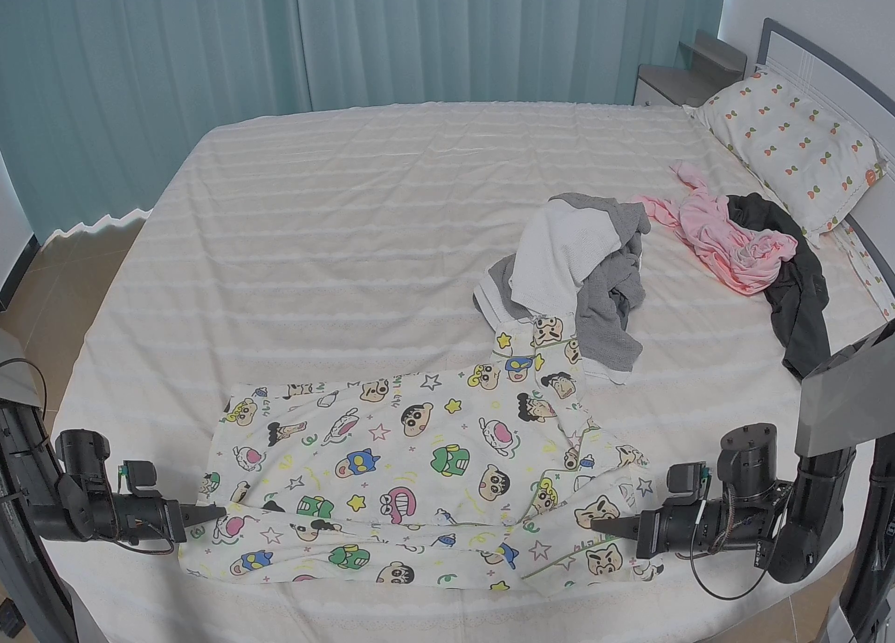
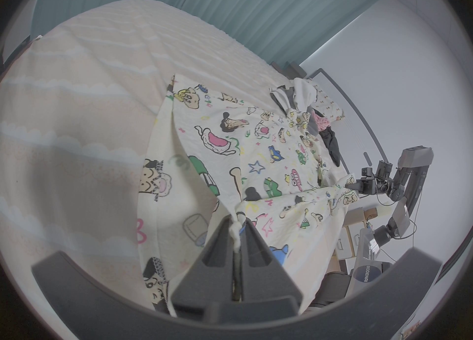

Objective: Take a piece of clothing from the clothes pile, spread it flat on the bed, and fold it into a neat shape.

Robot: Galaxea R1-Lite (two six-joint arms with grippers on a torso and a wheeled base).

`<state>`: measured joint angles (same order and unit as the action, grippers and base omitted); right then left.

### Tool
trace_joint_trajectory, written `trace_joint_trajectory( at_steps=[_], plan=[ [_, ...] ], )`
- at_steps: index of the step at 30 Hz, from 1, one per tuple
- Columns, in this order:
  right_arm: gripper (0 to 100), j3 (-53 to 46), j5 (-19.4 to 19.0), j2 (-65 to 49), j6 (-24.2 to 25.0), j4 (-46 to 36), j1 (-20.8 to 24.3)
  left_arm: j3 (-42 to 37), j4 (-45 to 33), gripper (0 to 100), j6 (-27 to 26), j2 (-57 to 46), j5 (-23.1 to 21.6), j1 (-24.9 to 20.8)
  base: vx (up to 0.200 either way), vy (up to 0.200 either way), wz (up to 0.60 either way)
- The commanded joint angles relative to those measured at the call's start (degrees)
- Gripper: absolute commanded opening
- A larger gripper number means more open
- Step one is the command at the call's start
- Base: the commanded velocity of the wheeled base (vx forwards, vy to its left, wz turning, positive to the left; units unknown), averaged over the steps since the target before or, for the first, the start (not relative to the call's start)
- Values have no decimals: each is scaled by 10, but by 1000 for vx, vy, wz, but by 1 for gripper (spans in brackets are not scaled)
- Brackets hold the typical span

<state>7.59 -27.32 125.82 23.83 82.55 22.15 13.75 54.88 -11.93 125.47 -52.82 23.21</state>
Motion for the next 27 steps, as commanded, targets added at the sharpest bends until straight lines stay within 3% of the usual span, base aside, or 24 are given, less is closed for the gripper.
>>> trace_joint_trajectory(
  at_steps=[1, 22, 27],
  plan=[
    [0, -50, -4, 26, 1, 60, -1, -25, 10, 0, 2, -46, -15, 1, 0, 0, 0],
    [0, -72, -2, -73, 37, 74, -6, -38, 11, 0, 9, -128, -17, 29, 0, 0, 0],
    [0, -72, -1, -74, 35, 74, -10, -33, 11, 0, 45, -144, -17, 25, 0, 0, 0]
  ],
)
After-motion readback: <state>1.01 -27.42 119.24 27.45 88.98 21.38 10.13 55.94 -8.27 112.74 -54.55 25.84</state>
